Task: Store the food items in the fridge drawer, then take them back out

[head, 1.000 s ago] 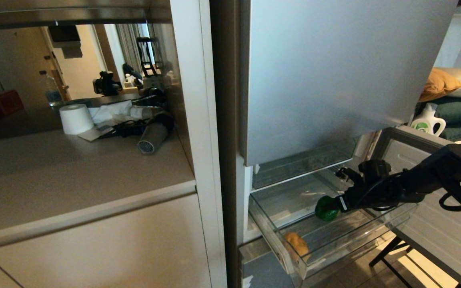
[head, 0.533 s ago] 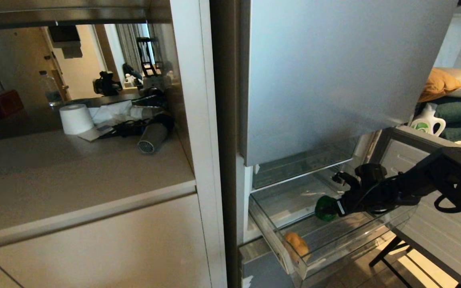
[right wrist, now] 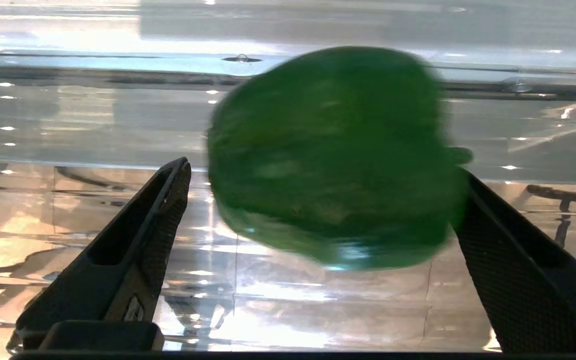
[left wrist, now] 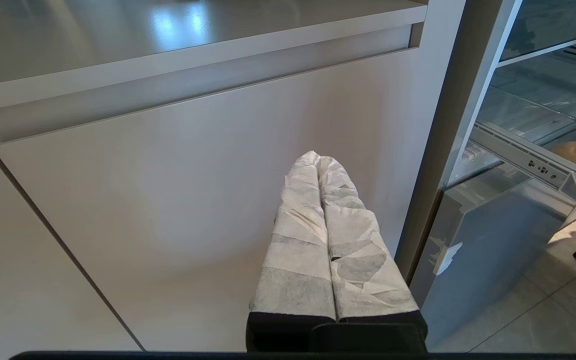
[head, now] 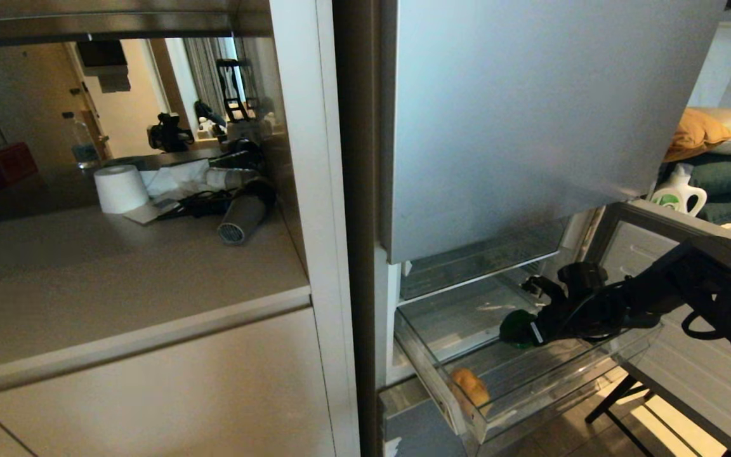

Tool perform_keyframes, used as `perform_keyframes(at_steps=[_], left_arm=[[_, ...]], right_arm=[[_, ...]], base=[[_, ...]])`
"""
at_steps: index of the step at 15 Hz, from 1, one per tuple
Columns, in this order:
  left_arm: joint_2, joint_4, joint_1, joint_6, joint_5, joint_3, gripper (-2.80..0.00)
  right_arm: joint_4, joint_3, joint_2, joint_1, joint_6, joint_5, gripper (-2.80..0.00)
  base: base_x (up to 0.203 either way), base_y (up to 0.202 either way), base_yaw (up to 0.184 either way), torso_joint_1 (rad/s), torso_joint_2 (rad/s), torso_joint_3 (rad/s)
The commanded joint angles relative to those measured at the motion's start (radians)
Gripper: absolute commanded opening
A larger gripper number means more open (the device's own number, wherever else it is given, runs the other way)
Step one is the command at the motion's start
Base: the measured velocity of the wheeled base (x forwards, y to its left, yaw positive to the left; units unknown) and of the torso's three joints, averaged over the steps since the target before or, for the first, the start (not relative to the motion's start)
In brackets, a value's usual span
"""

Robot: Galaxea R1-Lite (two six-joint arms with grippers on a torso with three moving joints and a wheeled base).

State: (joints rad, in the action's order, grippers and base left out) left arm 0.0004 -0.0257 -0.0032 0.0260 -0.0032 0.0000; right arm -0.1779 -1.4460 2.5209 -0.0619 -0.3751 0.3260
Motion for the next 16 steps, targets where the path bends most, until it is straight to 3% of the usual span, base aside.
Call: perform_keyframes(at_steps=[1, 16], left_arm=[[0.001, 0.000, 0.000, 0.000, 0.000, 0.011, -2.80], [0.001, 0.000, 0.000, 0.000, 0.000, 0.011, -2.80]], right_arm=[[-0.003, -0.001, 0.003, 0.001, -0.002, 0.002, 0.00], [-0.003, -0.023, 0.033, 0.001, -0.002, -0.001, 0.00]], base=[[0.000, 0.000, 0.000, 0.000, 0.00, 0.000], [0.000, 0.000, 0.000, 0.000, 0.00, 0.000]])
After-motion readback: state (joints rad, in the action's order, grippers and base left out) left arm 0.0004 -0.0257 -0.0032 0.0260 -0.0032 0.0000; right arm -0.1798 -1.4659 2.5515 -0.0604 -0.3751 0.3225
